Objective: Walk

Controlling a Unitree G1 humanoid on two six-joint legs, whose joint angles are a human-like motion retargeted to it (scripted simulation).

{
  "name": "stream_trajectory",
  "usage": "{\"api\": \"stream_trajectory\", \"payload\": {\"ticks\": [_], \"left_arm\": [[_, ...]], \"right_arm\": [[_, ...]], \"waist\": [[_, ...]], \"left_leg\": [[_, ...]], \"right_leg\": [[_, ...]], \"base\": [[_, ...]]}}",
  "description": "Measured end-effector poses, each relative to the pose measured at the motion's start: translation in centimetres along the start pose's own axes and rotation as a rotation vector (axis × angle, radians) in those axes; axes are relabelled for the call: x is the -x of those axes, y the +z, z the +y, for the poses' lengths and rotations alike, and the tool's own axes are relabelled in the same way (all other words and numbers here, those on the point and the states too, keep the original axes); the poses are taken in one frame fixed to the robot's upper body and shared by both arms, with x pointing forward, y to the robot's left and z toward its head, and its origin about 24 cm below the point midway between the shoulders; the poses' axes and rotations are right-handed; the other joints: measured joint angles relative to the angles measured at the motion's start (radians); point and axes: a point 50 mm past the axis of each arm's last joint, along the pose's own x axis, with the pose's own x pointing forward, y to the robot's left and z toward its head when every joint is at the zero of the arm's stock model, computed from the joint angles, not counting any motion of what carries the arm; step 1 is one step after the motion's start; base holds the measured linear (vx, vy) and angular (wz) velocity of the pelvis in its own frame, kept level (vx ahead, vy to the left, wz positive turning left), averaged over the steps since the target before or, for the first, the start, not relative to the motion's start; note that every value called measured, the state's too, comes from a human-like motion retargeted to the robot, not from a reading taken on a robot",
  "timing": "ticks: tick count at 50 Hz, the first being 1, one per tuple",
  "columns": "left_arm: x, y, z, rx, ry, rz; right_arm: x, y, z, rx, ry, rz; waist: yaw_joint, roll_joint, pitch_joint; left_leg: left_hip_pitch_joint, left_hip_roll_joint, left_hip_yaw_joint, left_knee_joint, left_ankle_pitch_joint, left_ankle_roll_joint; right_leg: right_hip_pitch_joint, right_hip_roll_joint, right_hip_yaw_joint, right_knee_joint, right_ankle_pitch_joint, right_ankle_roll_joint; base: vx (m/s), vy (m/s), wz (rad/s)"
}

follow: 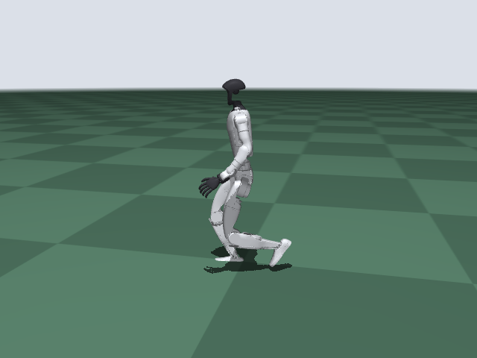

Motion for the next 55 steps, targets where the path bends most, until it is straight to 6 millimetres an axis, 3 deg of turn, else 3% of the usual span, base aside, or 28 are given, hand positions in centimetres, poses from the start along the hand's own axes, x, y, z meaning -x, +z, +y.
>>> {"api": "stream_trajectory", "payload": {"ticks": [5, 8, 12, 18, 23, 25, 30, 33, 35, 37, 42, 47, 51, 55], "left_arm": [[2.5, -3.0, -3.5, -0.045, -0.191, 0.141], [4.6, -4.8, -5.6, -0.058, -0.305, 0.222], [7.8, -6.7, -8.1, -0.052, -0.439, 0.315], [12.0, -8.4, -10.8, -0.024, -0.574, 0.433], [14.4, -9.4, -11.9, 0.005, -0.625, 0.517], [15.2, -9.6, -12.3, 0.015, -0.638, 0.546], [16.4, -10.3, -12.7, 0.014, -0.641, 0.603], [15.4, -10.3, -12.1, 0.005, -0.601, 0.599], [14.2, -10.1, -11.6, -0.002, -0.563, 0.578], [12.7, -9.6, -10.9, -0.012, -0.518, 0.542], [7.8, -7.5, -8.3, -0.028, -0.360, 0.407], [2.9, -4.3, -4.5, -0.008, -0.173, 0.242], [-0.1, -1.4, -1.2, 0.016, -0.038, 0.105], [-2.3, 1.4, 2.0, 0.035, 0.079, -0.024]], "right_arm": [[-1.4, 4.7, -3.6, -0.028, -0.129, -0.163], [-1.7, 7.8, -6.4, -0.061, -0.229, -0.279], [-1.2, 11.7, -10.5, -0.102, -0.360, -0.441], [0.8, 16.2, -15.5, -0.114, -0.515, -0.657], [2.4, 18.6, -17.8, -0.107, -0.596, -0.777], [2.7, 18.9, -17.8, -0.106, -0.603, -0.794], [2.5, 18.5, -16.5, -0.117, -0.577, -0.785], [1.7, 17.7, -14.5, -0.134, -0.504, -0.736], [1.0, 17.1, -13.0, -0.133, -0.444, -0.690], [0.3, 16.2, -11.4, -0.117, -0.376, -0.636], [-1.2, 13.1, -6.9, -0.036, -0.195, -0.475], [-1.5, 8.5, -3.2, 0.042, -0.051, -0.306], [-1.1, 4.8, -1.5, 0.070, 0.007, -0.186], [-0.5, 1.7, -0.6, 0.073, 0.026, -0.090]], "waist": [[0.046, -0.039, -0.005], [0.070, -0.067, 0.001], [0.089, -0.097, 0.010], [0.085, -0.148, 0.002], [0.067, -0.206, -0.017], [0.059, -0.230, -0.020], [0.046, -0.292, -0.031], [0.037, -0.331, -0.023], [0.027, -0.351, -0.019], [0.013, -0.364, -0.016], [-0.018, -0.362, -0.004], [-0.043, -0.317, 0.012], [-0.063, -0.263, 0.019], [-0.082, -0.205, 0.016]], "left_leg": [[-0.227, 0.014, 0.028, 0.071, -0.113, 0.089], [-0.323, -0.010, 0.055, -0.014, -0.174, 0.112], [-0.405, -0.063, 0.087, -0.224, -0.213, 0.105], [-0.462, -0.189, 0.113, -0.652, -0.187, 0.061], [-0.465, -0.305, 0.104, -0.918, -0.143, 0.054], [-0.477, -0.335, 0.106, -0.902, -0.127, 0.061], [-0.490, -0.390, 0.116, -0.727, -0.107, 0.111], [-0.451, -0.430, 0.126, -0.679, -0.120, 0.151], [-0.413, -0.455, 0.131, -0.676, -0.137, 0.175], [-0.360, -0.481, 0.132, -0.700, -0.159, 0.194], [-0.160, -0.524, 0.099, -0.839, -0.205, 0.208], [0.076, -0.527, 0.051, -1.006, -0.229, 0.184], [0.228, -0.499, 0.023, -1.098, -0.242, 0.151], [0.344, -0.454, 0.007, -1.171, -0.250, 0.117]], "right_leg": [[0.087, 0.010, 0.053, -0.044, -0.048, 0.004], [0.155, 0.008, 0.088, -0.074, -0.065, 0.023], [0.250, -0.009, 0.128, -0.110, -0.080, 0.054], [0.364, -0.080, 0.146, -0.144, -0.109, 0.091], [0.413, -0.159, 0.158, -0.087, -0.134, 0.123], [0.426, -0.190, 0.167, -0.026, -0.137, 0.139], [0.451, -0.258, 0.197, 0.153, -0.038, 0.212], [0.416, -0.308, 0.217, 0.312, 0.144, 0.269], [0.363, -0.347, 0.223, 0.430, 0.265, 0.279], [0.301, -0.394, 0.232, 0.532, 0.312, 0.268], [0.140, -0.480, 0.236, 0.678, 0.206, 0.175], [0.009, -0.485, 0.193, 0.602, 0.049, 0.112], [-0.062, -0.438, 0.132, 0.403, -0.011, 0.108], [-0.090, -0.351, 0.073, 0.117, -0.015, 0.143]], "base": [[0.00, 0.00, 0.00], [-0.02, 0.01, -0.13], [-0.01, 0.01, -0.10], [0.00, 0.00, 0.00], [0.00, 0.00, 0.00], [0.00, 0.00, 0.00], [0.03, 0.01, -0.01], [0.00, 0.00, 0.00], [0.00, 0.00, 0.00], [0.02, 0.07, -0.16], [0.02, 0.05, -0.28], [0.02, 0.02, -0.31], [0.02, -0.01, -0.24], [0.01, -0.03, -0.20]]}}
